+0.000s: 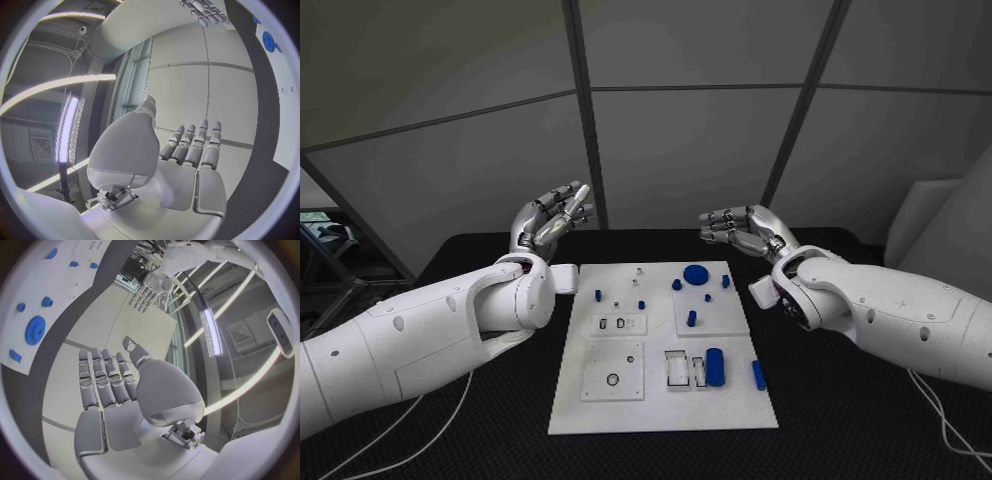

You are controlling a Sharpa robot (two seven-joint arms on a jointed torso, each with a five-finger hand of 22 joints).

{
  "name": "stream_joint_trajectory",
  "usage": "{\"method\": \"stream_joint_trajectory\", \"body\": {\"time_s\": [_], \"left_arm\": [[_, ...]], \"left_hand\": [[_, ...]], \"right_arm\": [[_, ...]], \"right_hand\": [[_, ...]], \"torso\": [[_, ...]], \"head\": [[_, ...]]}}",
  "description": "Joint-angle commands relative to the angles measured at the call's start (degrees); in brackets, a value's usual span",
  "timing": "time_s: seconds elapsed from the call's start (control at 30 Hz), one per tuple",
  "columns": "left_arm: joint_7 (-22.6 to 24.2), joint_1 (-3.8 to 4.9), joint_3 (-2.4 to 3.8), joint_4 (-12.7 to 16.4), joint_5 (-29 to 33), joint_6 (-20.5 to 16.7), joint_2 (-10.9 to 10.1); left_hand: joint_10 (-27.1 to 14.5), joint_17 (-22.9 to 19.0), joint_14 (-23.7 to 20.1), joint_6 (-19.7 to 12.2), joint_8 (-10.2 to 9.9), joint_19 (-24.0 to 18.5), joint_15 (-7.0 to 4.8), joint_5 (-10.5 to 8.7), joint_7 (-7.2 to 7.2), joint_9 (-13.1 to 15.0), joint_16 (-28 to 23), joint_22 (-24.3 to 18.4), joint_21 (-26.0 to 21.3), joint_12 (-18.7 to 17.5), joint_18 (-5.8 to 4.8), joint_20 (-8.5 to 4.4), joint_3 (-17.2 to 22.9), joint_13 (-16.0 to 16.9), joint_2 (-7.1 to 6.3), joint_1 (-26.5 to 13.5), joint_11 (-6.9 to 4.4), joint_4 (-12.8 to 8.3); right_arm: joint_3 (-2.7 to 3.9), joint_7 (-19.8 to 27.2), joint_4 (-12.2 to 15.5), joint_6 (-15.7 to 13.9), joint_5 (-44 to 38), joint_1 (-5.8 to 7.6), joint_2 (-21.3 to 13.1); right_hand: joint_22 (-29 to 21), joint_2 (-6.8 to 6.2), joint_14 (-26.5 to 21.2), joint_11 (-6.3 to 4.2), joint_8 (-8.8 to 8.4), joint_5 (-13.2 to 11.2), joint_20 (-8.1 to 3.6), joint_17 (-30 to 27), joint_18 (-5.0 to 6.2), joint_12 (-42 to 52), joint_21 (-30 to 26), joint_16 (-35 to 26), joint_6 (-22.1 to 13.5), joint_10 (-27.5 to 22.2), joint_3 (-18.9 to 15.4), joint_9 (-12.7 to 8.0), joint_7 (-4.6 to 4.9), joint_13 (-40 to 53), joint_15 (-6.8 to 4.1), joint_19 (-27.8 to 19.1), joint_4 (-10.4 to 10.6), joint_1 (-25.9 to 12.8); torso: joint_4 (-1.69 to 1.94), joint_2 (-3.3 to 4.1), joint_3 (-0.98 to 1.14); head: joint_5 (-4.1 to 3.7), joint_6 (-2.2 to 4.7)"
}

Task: Assemble the parts on the task board

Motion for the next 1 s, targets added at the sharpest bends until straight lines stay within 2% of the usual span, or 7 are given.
{"method": "stream_joint_trajectory", "body": {"time_s": [0.03,0.1,0.3,0.4,0.6,0.7,1.0], "left_arm": [[-0.33,0.14,0.07,1.24,-2.59,3.71,-1.34],[-1.48,0.13,0.06,3.19,-4.68,5.07,-2.95],[-3.73,0.12,0.05,8.28,-6.83,8.08,-6.27],[-4.32,0.12,0.05,10.36,-6.58,8.67,-7.73],[-4.63,0.10,0.05,13.03,-6.41,8.76,-9.64],[-4.78,0.10,0.06,14.46,-6.38,9.00,-10.51],[-4.87,0.09,0.10,16.92,-6.36,9.26,-11.68]], "left_hand": [[9.91,1.35,9.25,11.93,3.60,7.57,-2.31,-0.42,4.46,1.68,3.53,1.35,3.37,3.27,3.82,-0.45,-0.08,0.96,0.83,1.79,-1.42,-1.77],[15.78,2.39,15.55,16.66,5.18,12.60,-4.13,-0.15,3.81,2.12,5.63,2.16,5.52,4.80,4.08,-1.68,0.04,1.26,1.96,2.90,-2.85,-3.10],[22.28,5.53,26.87,20.25,4.90,20.98,-7.44,-0.19,2.30,1.47,10.52,3.86,9.52,4.24,3.99,-5.08,-0.22,0.58,2.81,4.65,-5.29,-5.27],[23.41,6.69,28.40,20.92,4.34,22.60,-7.97,-0.19,2.13,1.03,11.87,4.35,10.46,3.28,3.87,-5.85,-0.55,0.06,2.88,4.94,-5.58,-5.87],[23.43,7.63,28.19,20.99,3.49,22.89,-7.95,-0.20,2.15,0.49,12.54,4.57,10.73,1.86,3.68,-6.08,-1.18,-0.60,2.60,4.84,-5.48,-6.38],[23.31,8.07,27.72,20.91,3.00,22.73,-7.81,-0.20,2.28,0.19,12.72,4.60,10.68,1.12,3.59,-6.06,-1.61,-0.93,2.49,4.62,-5.33,-6.59],[22.89,8.82,26.25,20.67,1.91,22.24,-7.43,-0.20,2.57,-0.43,12.66,4.59,10.41,-0.47,3.45,-5.87,-2.54,-1.49,2.50,4.22,-4.95,-7.21]], "right_arm": [[0.05,-5.14,-1.11,1.23,-20.36,1.92,0.90],[0.04,-8.34,-1.40,1.52,-26.58,3.52,1.47],[0.05,-16.62,-0.80,4.18,-40.25,6.63,2.55],[0.04,-20.69,-0.26,6.48,-47.12,7.58,3.15],[0.01,-26.50,0.32,10.18,-56.67,8.24,4.33],[-0.01,-28.41,0.34,11.94,-60.06,8.37,4.84],[-0.18,-30.14,0.43,16.01,-62.75,8.45,5.76]], "right_hand": [[2.40,-2.75,14.27,-2.44,0.82,0.14,-3.20,0.65,1.67,0.18,6.27,2.12,9.50,11.22,5.45,0.33,0.00,0.23,-3.63,9.47,-0.63,2.32],[3.95,-4.07,17.90,-3.35,0.72,0.03,-4.58,0.95,1.48,-0.34,9.28,2.36,11.40,13.83,6.48,0.29,-0.75,0.17,-4.84,11.50,-0.46,1.82],[9.78,-6.23,29.19,-5.48,0.53,0.60,-8.91,3.81,1.38,-1.12,19.76,6.20,14.91,18.62,6.65,0.37,-2.52,0.23,-8.28,17.51,-0.17,1.25],[12.07,-6.94,33.99,-5.92,-0.25,0.38,-9.86,5.76,1.51,-1.74,23.76,9.07,15.02,18.59,6.81,0.26,-2.91,0.19,-9.03,19.16,-0.02,0.34],[14.34,-8.21,35.03,-5.95,-1.76,-0.09,-10.21,9.47,1.44,-1.86,27.59,14.60,14.39,15.82,7.68,0.12,-3.52,0.10,-9.14,19.54,0.21,-1.51],[15.17,-8.87,34.93,-5.78,-2.11,-0.41,-10.07,11.43,1.46,-1.82,29.00,17.49,13.96,14.44,8.26,0.17,-3.91,0.11,-9.00,19.37,0.36,-2.28],[17.06,-10.14,34.26,-5.39,-2.28,-1.20,-9.68,16.22,1.58,-1.78,32.38,24.03,11.77,11.86,9.94,0.06,-4.75,0.08,-8.56,18.98,0.95,-3.17]], "torso": [[-0.23,0.26,-0.08],[-0.42,0.61,-0.16],[-0.15,1.47,-0.17],[0.21,2.33,-0.18],[0.87,3.86,-0.05],[1.17,4.73,-0.14],[1.47,7.02,-0.44]], "head": [[0.27,-0.21],[-0.02,-0.05],[-0.24,0.20],[-0.56,0.51],[-0.86,0.84],[-1.32,1.14],[-1.72,1.74]]}}
